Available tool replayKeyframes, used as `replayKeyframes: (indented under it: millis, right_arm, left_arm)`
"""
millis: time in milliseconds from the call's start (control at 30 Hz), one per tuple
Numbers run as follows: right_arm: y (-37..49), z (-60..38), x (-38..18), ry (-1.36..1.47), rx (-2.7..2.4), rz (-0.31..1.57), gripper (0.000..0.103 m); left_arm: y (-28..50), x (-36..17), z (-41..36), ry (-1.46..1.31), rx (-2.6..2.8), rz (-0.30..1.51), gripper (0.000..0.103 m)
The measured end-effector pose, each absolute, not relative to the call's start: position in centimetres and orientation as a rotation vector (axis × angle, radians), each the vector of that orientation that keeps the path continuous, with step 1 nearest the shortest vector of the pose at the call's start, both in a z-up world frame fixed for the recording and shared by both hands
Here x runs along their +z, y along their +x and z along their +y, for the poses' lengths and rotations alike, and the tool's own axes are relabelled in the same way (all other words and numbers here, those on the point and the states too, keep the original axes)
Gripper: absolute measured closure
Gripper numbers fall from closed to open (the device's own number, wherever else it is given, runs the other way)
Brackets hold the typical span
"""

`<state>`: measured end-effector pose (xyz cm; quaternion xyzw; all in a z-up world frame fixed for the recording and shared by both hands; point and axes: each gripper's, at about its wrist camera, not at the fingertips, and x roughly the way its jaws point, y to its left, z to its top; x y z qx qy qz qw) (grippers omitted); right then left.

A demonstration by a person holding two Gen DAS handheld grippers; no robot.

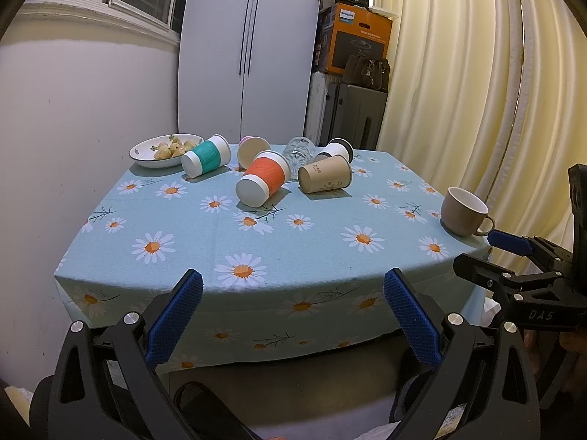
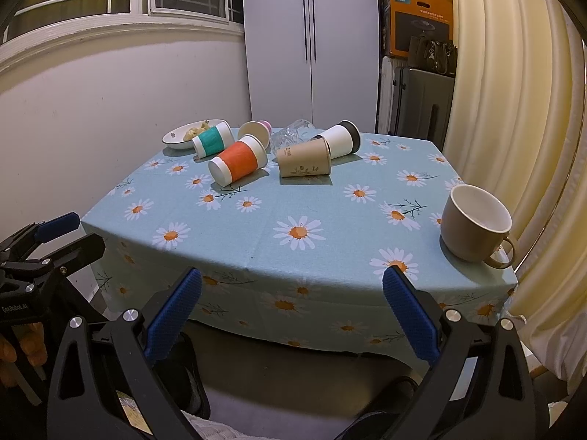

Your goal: Flip cup upright

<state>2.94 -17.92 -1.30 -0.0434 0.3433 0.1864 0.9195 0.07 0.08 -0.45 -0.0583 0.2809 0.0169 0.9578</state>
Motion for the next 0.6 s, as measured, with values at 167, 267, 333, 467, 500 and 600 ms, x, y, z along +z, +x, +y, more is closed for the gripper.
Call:
replayKeyframes:
  millis: [167, 267, 333, 467, 500, 600]
  right_arm:
    - [2.69, -18.12, -1.07, -0.099, 0.382, 0.704, 0.005]
    - [2.67, -18.1, -1.09, -0.096, 0.383, 0.707, 0.005]
    - [2.68, -18.04, -1.1, -0.099, 0.384, 0.708, 0.005]
    - [2.77, -18.01, -1.16, -0.108, 0.387, 0.706, 0.005]
    - [2.73, -18.03, -1.15, -0.11, 0.388, 0.705, 0.005]
    - [2.77, -18.08, -1.14, -0.109, 0.385, 0.705, 0.005]
  left_arm:
    - [0.12, -0.52, 0.25, -0.12, 0.033, 0.57, 0.007]
    - [0.14, -0.43, 0.2, -0.122, 0.033, 0.574, 0.007]
    - [0.12, -0.4, 0.11, -0.118, 0.032, 0.577, 0.007]
    - [0.09, -0.38, -0.01, -0.116, 0.032, 0.578, 0.007]
    - [0.1, -0.39, -0.01, -0.117, 0.032, 0.579, 0.007]
    - [0.05, -0.31, 0.09, -0.122, 0.034, 0.579, 0.007]
